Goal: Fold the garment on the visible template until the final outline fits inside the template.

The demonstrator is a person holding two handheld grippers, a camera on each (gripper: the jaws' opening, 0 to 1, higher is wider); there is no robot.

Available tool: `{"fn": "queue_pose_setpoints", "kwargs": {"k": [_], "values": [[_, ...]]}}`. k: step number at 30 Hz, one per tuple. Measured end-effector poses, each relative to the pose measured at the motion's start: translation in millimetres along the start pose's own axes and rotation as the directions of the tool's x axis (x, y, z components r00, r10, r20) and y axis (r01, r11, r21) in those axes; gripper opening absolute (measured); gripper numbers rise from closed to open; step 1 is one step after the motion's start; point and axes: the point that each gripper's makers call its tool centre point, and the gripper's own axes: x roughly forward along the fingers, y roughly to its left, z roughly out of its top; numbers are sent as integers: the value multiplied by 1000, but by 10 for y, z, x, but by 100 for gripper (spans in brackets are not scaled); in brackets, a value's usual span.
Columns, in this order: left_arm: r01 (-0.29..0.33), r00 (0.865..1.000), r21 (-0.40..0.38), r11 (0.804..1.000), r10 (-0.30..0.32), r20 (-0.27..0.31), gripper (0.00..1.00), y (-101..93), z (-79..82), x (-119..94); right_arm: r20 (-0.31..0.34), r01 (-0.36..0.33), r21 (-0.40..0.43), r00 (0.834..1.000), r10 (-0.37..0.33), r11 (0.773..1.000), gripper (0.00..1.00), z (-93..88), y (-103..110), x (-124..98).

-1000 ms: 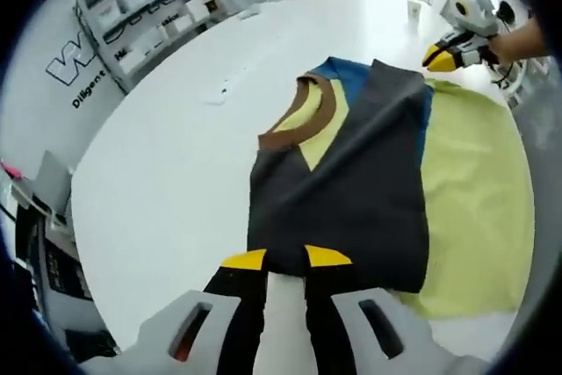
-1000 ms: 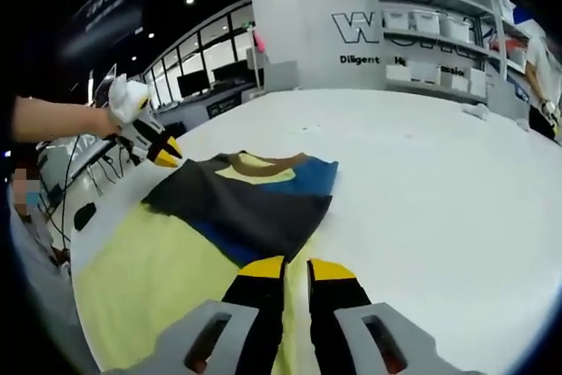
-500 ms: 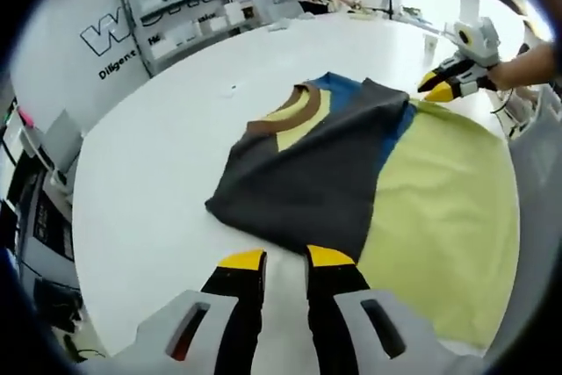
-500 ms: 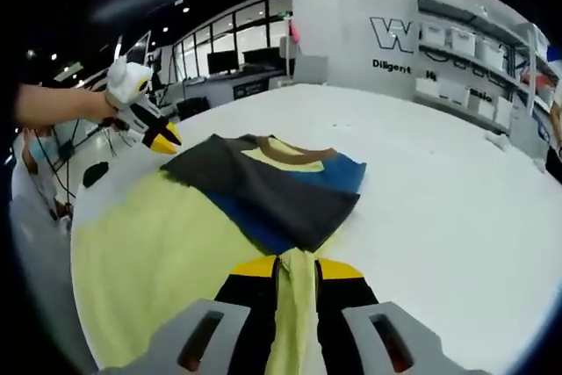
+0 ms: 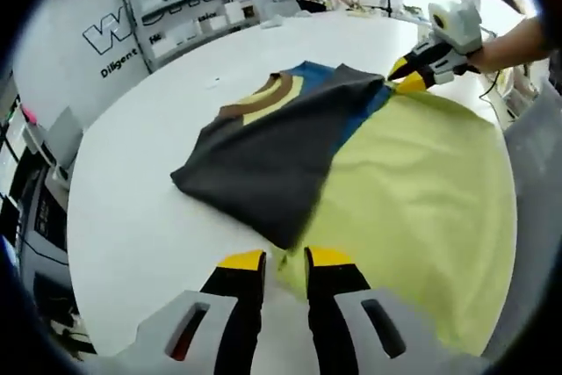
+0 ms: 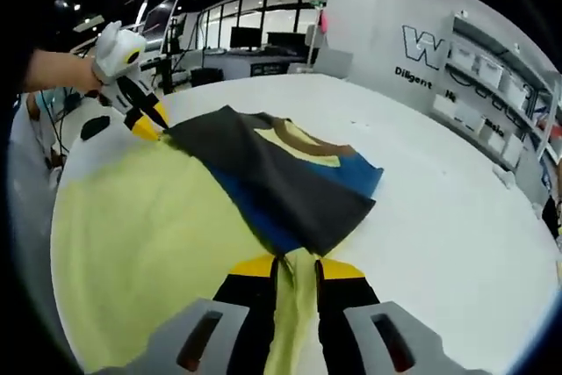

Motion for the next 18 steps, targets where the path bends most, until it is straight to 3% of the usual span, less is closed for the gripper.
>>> {"fn": "queue_pose_setpoints", "kwargs": {"k": [6,9,18], "values": [[-37,999,-20,999,37,15,7,29,27,73,-80,29,-143,996,-41,989,11,-104,-27,62],[-41,999,-18,999,41,15,7,55,38,84,-50,56,-93,997,-61,994,0,-83,-83,42],[-42,999,-57,998,43,18,6,91,-3,49,-6,78,27,997,-78,997,0,-24,-139,-54]]}}
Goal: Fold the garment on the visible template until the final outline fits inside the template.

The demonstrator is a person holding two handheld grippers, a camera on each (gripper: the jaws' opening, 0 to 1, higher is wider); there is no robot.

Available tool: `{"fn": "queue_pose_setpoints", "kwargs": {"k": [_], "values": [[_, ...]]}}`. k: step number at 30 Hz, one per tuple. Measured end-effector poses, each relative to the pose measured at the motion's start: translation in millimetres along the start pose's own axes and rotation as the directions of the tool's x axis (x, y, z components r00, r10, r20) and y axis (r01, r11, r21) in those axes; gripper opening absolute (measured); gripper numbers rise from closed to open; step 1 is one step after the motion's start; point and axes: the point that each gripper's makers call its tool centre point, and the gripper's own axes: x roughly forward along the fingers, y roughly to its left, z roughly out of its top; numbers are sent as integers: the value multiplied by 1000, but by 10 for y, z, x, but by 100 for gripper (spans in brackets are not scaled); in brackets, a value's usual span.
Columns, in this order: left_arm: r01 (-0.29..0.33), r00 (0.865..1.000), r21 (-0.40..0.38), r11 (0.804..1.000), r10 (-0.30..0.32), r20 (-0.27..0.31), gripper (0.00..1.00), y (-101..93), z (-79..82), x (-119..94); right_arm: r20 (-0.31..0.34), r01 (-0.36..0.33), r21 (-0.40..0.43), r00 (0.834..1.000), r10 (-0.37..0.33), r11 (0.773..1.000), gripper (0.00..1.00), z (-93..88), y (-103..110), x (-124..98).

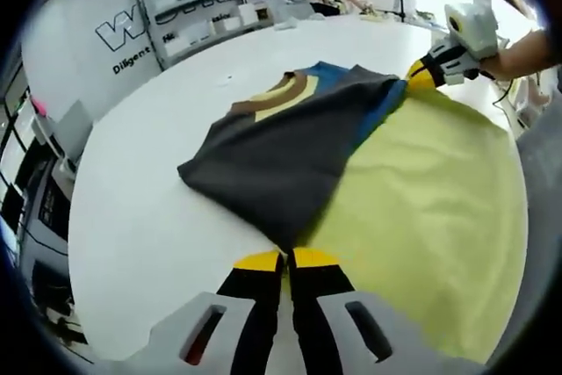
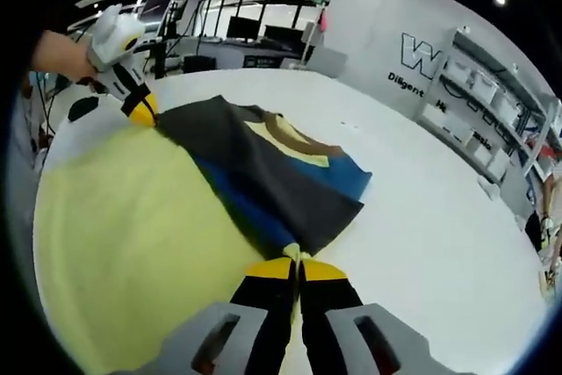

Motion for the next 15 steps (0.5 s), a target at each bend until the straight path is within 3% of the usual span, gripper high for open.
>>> {"fn": "queue_pose_setpoints", "kwargs": {"k": [3,4,7,15], "values": [[1,1000,-43,999,0,9,5,9,-2,-17,15,9,95,1000,-11,995,0,-4,-29,-18],[-1,1000,-68,998,1,12,5,19,-14,-23,26,17,179,999,-22,984,0,-13,-64,-33],[1,1000,-104,995,1,23,5,34,-31,-34,22,49,288,998,-57,956,0,-99,-166,-71],[-2,1000,-101,995,4,20,5,24,-37,-28,-21,63,247,998,-59,967,0,-319,-231,-155]]}}
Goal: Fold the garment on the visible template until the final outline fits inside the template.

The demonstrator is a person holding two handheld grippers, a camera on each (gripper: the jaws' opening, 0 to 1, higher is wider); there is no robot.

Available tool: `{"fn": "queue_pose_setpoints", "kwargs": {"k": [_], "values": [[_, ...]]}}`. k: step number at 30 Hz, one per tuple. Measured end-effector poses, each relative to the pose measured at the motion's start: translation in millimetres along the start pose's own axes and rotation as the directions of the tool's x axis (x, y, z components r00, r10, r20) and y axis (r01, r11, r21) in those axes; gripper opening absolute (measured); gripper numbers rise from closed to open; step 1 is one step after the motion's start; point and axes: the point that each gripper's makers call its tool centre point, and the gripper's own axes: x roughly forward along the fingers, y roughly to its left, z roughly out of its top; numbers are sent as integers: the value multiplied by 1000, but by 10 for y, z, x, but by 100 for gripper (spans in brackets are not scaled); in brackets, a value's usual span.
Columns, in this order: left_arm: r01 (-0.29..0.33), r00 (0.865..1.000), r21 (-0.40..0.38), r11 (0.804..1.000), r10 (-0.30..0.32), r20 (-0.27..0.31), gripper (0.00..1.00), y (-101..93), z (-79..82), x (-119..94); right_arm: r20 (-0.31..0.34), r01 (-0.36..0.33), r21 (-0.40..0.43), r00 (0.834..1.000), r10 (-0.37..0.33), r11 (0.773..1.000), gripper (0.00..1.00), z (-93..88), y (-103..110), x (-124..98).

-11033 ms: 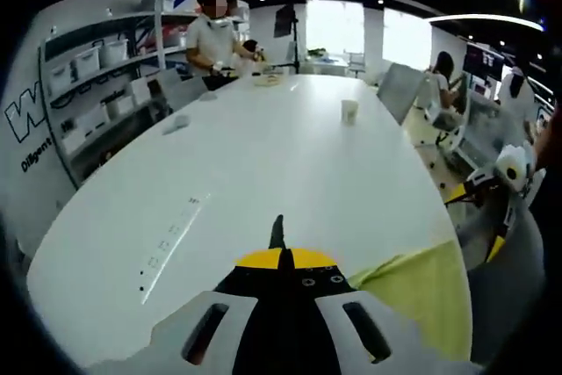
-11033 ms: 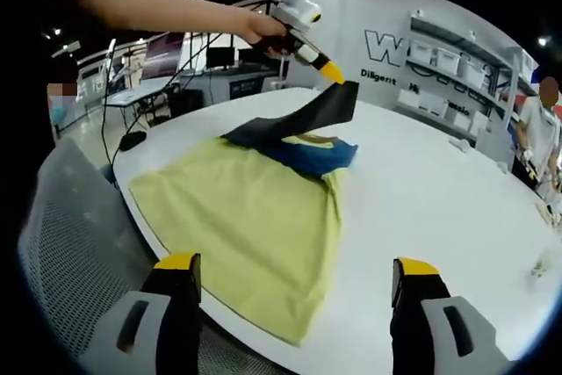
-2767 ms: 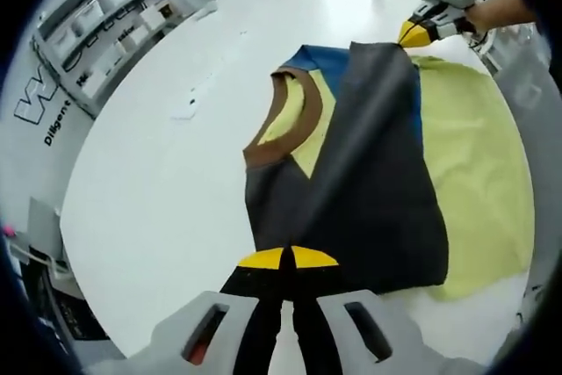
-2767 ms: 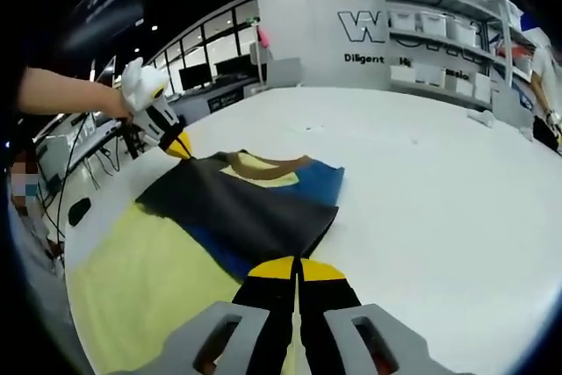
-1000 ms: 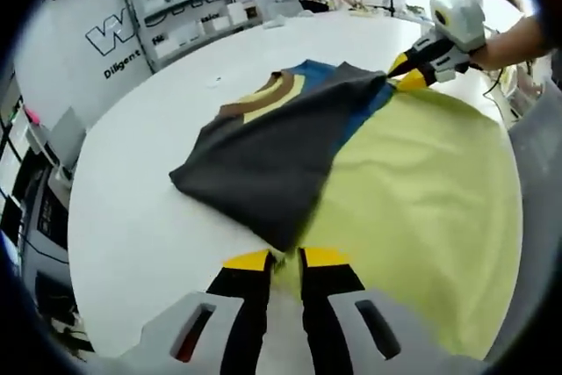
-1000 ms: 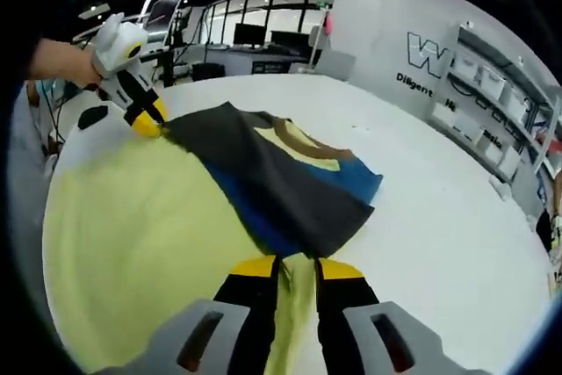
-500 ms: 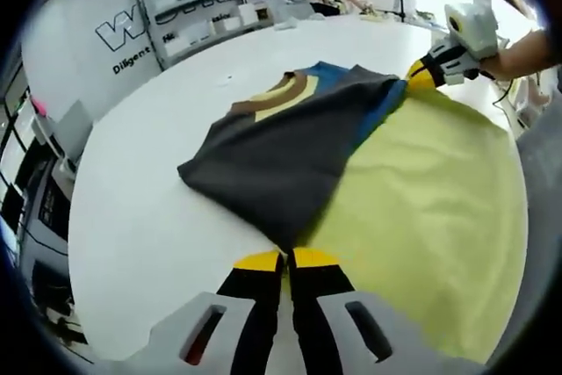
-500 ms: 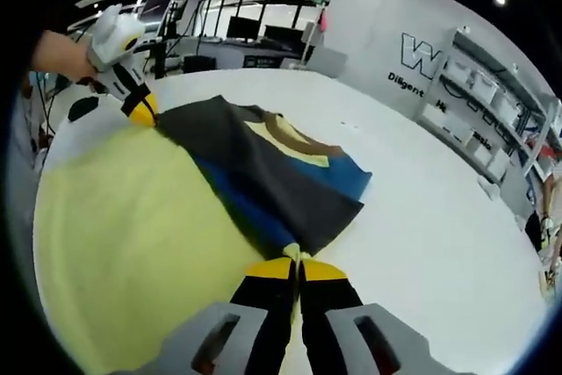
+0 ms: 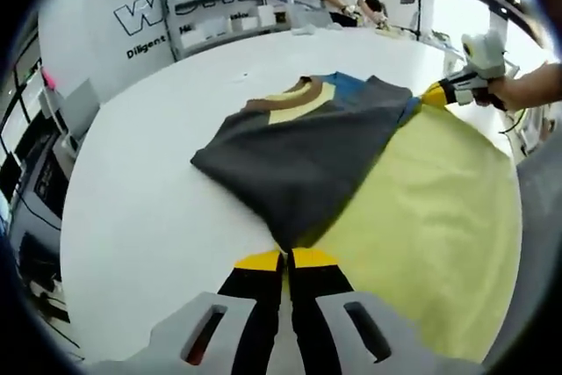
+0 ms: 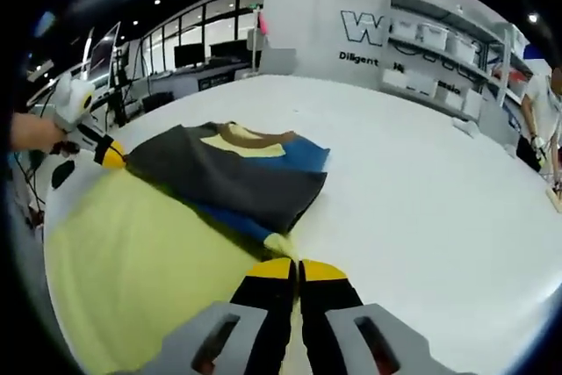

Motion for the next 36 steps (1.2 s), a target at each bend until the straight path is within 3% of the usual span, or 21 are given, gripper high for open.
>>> {"fn": "queue_pose_setpoints", "kwargs": {"k": [8,13,17,20,25,31,36], "values": [[-3,1000,-24,1000,3,1,5,6,-8,1,-25,-12,-37,1000,12,999,0,-69,10,3],[-2,1000,-12,1000,2,-3,5,0,-1,7,-9,-25,-50,1000,25,998,0,-18,49,-7],[-5,1000,-7,1000,5,-5,6,-4,17,-3,18,-51,-111,998,53,993,4,92,117,-11],[-9,1000,7,1000,9,0,6,-10,36,-9,11,-74,-189,997,78,979,4,136,183,17],[-13,1000,39,999,14,-2,6,-11,61,-12,-29,-119,-341,993,117,933,6,142,317,117],[-19,1000,70,997,19,-5,7,5,99,-2,-54,-123,-389,992,111,913,4,155,324,208],[-21,1000,58,998,21,-8,6,14,93,8,-61,-129,-387,992,114,913,2,142,302,230]]}}
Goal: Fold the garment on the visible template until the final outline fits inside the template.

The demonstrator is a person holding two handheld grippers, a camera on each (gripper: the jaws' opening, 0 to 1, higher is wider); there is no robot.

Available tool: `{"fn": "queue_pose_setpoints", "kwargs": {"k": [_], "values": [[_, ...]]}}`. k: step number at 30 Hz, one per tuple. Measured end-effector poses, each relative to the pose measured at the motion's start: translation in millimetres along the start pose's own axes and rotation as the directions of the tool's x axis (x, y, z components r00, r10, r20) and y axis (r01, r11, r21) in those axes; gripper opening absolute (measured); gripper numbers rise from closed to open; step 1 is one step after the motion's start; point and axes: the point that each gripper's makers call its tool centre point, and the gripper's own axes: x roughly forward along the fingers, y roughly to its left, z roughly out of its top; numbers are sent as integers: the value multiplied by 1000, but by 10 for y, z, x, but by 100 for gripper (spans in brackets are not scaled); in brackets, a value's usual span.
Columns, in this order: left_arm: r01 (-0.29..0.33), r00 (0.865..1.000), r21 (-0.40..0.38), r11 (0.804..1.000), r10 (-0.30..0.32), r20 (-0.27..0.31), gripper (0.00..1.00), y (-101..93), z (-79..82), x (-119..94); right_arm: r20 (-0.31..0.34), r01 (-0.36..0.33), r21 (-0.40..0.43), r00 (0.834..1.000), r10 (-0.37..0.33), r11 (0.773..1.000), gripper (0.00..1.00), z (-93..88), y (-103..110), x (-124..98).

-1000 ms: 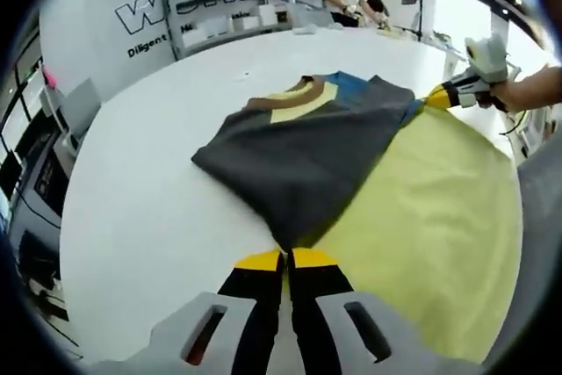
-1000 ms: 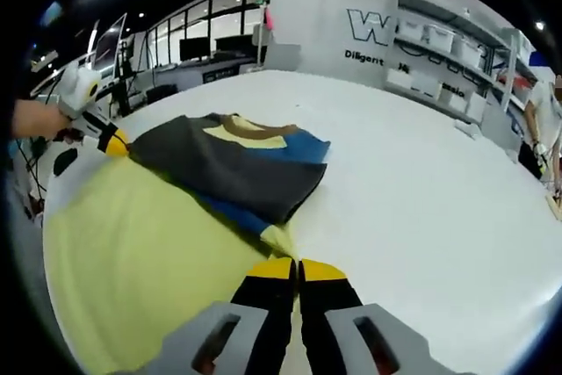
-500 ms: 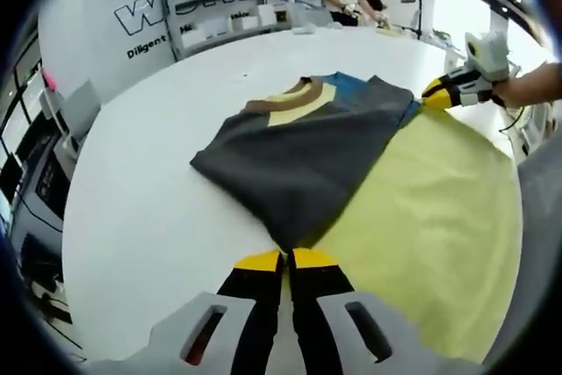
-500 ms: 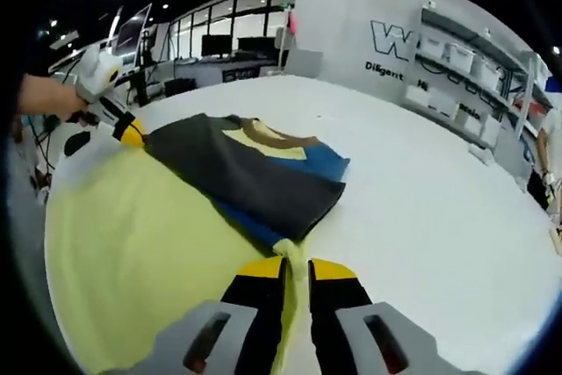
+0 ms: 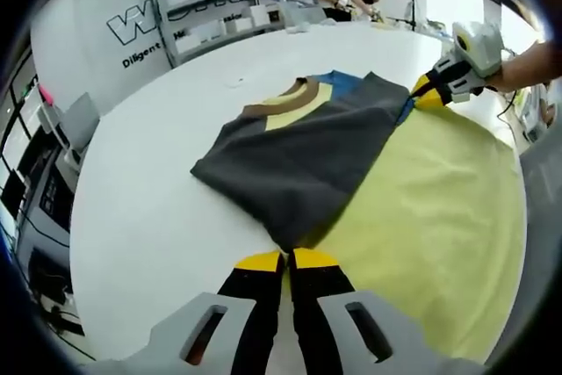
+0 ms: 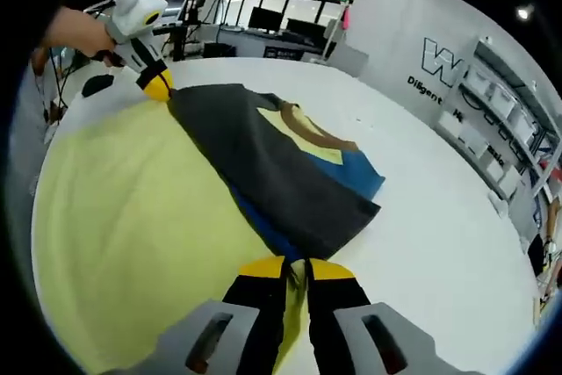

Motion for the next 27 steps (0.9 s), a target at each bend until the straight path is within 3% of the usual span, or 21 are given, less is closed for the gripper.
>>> {"fn": "queue_pose_setpoints", "kwargs": {"k": [8,17,23,27], "values": [[2,1000,-18,1000,-2,-6,6,16,-26,19,-7,5,19,1000,-5,1000,0,-24,-3,14],[-7,1000,-53,999,8,8,5,68,-39,-21,21,66,92,997,-68,994,0,-20,-156,-123],[-8,1000,-101,995,9,4,5,86,-83,-40,11,91,196,995,-95,976,0,-184,-280,-225],[-15,1000,-122,992,16,4,5,105,-116,-33,-2,94,183,995,-95,979,0,-268,-254,-244]]}}
